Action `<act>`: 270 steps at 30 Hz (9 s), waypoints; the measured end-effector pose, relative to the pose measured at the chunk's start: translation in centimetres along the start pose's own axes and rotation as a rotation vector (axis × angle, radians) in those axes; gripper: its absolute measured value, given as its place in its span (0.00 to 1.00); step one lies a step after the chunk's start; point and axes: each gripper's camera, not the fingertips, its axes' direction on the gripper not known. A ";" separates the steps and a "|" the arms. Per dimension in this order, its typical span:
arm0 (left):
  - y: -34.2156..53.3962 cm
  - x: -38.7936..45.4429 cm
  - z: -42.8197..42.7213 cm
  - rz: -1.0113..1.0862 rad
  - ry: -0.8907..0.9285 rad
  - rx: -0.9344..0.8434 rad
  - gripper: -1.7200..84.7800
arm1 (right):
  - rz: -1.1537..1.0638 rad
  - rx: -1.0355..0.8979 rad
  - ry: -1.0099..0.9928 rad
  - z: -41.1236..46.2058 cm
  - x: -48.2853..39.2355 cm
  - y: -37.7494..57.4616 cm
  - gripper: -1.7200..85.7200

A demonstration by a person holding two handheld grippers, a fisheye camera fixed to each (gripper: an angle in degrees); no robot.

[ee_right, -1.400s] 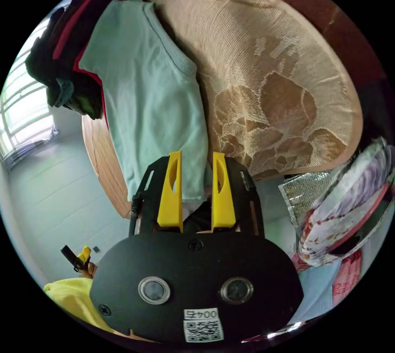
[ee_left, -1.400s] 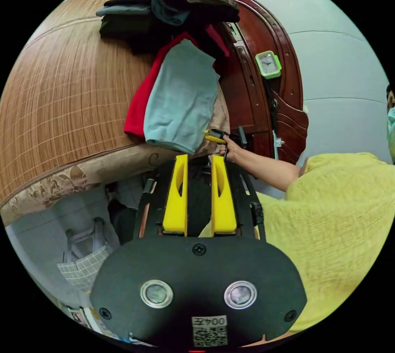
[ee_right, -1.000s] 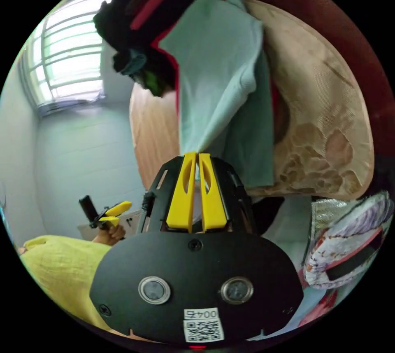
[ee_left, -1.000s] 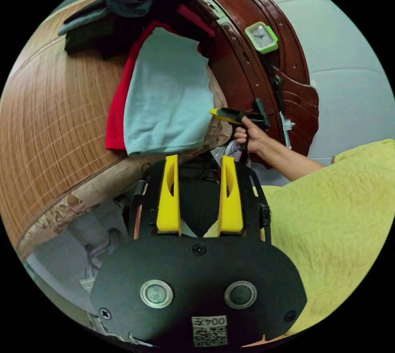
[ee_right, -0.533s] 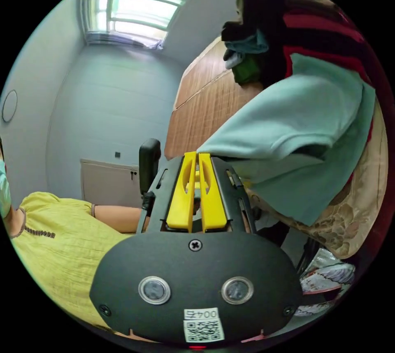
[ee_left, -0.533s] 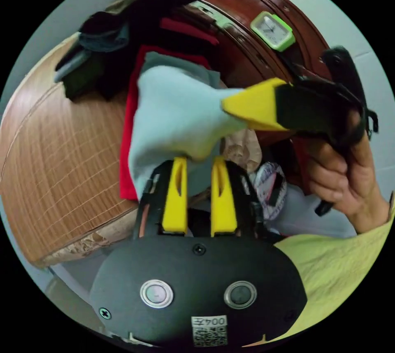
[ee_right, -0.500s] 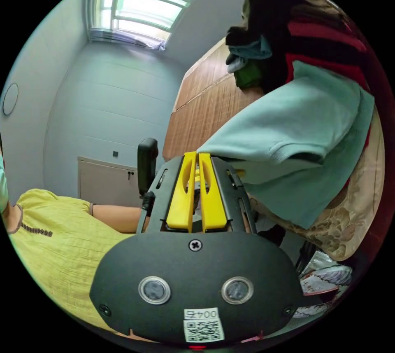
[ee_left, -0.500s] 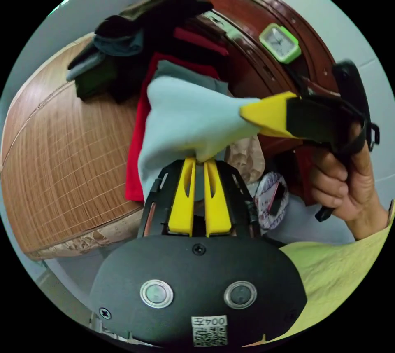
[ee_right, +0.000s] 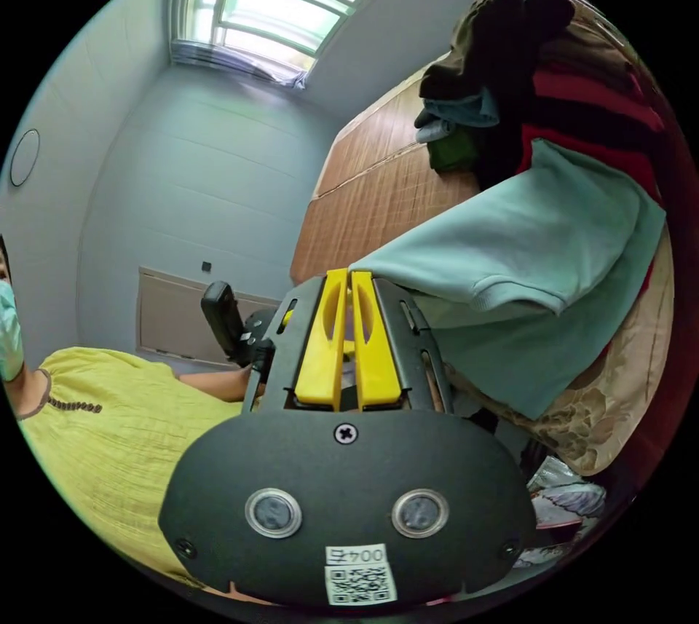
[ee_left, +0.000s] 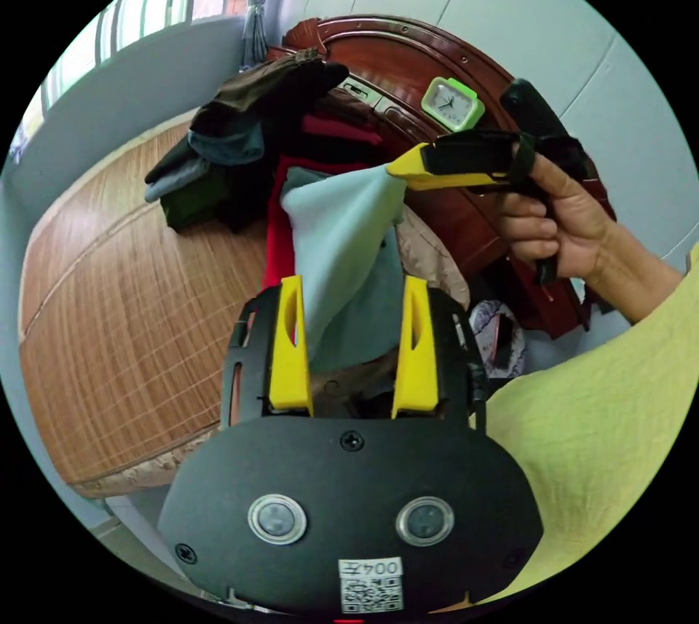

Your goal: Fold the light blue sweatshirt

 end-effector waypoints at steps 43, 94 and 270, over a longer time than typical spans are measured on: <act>17.2 -41.1 -53.1 -0.069 0.208 0.622 0.04 | -0.767 0.141 0.343 28.3 -28.2 -2.3 0.05; 30.5 -79.4 -55.9 -0.203 0.482 0.732 0.04 | -0.747 -0.175 0.045 39.0 -25.5 -15.8 0.02; 45.1 -110.6 -3.5 -0.704 -0.086 -0.327 0.23 | 0.284 -0.484 0.637 100.4 -2.0 -21.3 0.25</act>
